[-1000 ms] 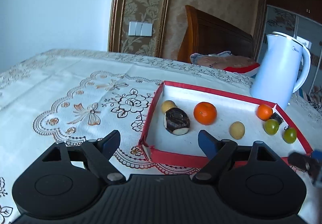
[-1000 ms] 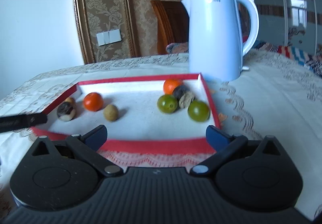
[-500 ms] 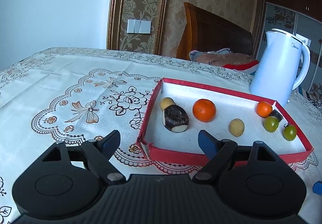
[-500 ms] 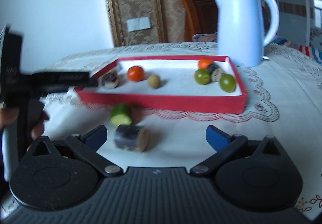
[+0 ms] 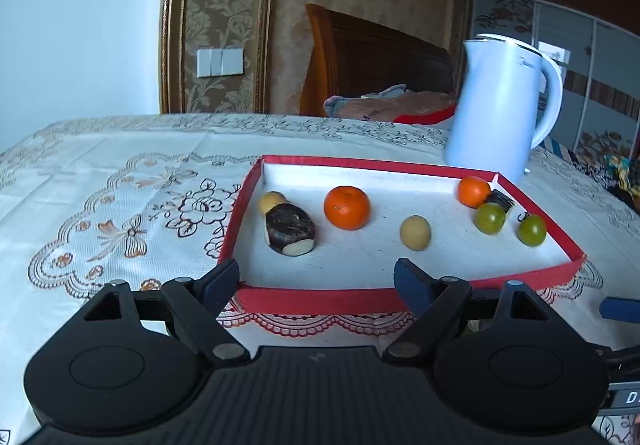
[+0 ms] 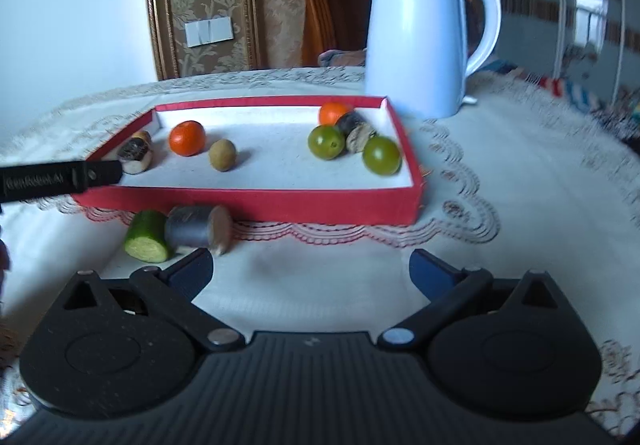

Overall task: Organize fruits
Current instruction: 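Move the left gripper to the green cucumber piece while the right approaches the dark sugarcane piece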

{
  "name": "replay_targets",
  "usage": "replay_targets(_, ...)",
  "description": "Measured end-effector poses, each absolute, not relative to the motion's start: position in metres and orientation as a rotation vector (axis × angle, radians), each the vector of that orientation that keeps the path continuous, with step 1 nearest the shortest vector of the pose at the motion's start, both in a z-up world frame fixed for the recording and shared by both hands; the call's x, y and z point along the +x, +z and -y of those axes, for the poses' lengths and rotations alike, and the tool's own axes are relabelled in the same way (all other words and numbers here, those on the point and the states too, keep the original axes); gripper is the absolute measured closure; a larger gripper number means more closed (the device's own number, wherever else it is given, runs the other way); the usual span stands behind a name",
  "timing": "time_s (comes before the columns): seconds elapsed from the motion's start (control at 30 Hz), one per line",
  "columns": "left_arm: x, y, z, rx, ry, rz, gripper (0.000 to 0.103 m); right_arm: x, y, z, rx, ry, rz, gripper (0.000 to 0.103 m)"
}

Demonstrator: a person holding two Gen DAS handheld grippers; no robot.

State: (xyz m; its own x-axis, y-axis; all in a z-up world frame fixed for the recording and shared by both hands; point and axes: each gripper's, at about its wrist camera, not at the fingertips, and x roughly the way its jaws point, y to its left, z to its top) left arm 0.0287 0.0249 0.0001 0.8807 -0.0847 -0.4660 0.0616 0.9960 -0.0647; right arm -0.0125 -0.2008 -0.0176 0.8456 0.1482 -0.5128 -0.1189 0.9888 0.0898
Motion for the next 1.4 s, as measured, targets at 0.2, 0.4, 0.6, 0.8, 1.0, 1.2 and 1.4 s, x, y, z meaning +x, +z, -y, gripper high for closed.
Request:
replay_targets(0.2, 0.019, 0.004, -0.019, -0.010, -0.090, -0.434, 0.014, -0.014, -0.017, 0.192, 0.014, 0.176, -0.530, 0.000)
replay_targets(0.4, 0.027, 0.003, -0.027, -0.053, -0.052, -0.473, 0.014, -0.002, -0.012, 0.182, 0.041, 0.198, -0.522, 0.000)
replay_targets(0.6, 0.032, 0.002, -0.040, -0.132, -0.052, -0.513, 0.014, 0.021, -0.010, 0.160, 0.011, 0.185, -0.546, 0.000)
replay_targets(0.8, 0.030, 0.001, -0.034, -0.102, -0.093, -0.509, 0.014, 0.013, -0.010, 0.165, -0.027, 0.137, -0.505, 0.000)
replay_targets(1.0, 0.020, 0.002, -0.019, -0.022, -0.152, -0.478, 0.014, -0.003, -0.010, 0.190, -0.028, 0.049, -0.438, 0.000)
replay_targets(1.2, 0.015, -0.002, -0.001, 0.079, -0.184, -0.464, 0.014, 0.009, -0.017, 0.226, 0.136, 0.083, -0.520, 0.000)
replay_targets(1.4, 0.016, -0.008, 0.010, 0.133, -0.250, -0.494, 0.014, 0.014, -0.023, 0.235, 0.200, 0.104, -0.548, 0.000)
